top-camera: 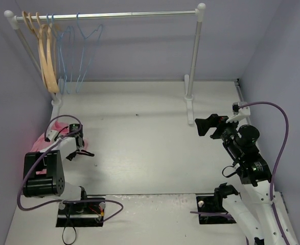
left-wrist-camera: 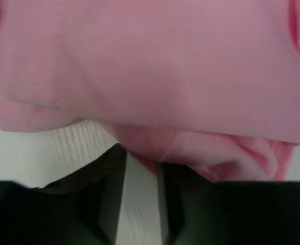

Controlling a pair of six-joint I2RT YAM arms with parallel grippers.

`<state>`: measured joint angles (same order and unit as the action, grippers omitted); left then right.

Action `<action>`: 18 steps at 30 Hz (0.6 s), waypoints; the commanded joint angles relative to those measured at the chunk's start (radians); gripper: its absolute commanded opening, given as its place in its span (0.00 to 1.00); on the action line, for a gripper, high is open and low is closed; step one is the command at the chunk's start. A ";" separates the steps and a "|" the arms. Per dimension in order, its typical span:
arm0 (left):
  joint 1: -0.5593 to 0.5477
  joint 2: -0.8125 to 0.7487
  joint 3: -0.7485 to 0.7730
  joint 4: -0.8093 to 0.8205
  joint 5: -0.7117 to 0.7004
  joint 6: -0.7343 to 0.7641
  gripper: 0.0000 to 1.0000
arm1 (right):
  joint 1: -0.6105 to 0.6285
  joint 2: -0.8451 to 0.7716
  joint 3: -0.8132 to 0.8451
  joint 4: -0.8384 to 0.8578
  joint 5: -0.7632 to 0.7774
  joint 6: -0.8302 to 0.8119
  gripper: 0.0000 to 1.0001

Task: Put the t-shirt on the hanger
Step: Move the T-shirt to the center of the board.

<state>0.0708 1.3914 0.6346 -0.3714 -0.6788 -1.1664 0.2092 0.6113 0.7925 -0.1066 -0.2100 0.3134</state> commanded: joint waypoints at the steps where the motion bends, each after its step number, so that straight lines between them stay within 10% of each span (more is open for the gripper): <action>1: 0.018 0.053 0.060 0.100 0.146 0.034 0.26 | 0.010 0.004 0.008 0.090 -0.005 -0.014 1.00; 4: 0.018 0.060 0.036 0.150 0.255 0.060 0.03 | 0.010 0.004 0.013 0.088 -0.005 -0.016 1.00; 8: -0.012 0.060 -0.021 0.160 0.395 0.042 0.00 | 0.010 0.011 0.017 0.091 -0.009 -0.016 1.00; 18: -0.667 0.035 0.063 0.109 0.346 0.002 0.00 | 0.012 0.051 0.030 0.096 -0.057 -0.016 1.00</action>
<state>-0.4786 1.4063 0.6285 -0.1883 -0.3950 -1.1389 0.2115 0.6403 0.7925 -0.0975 -0.2379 0.3096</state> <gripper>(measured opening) 0.026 0.999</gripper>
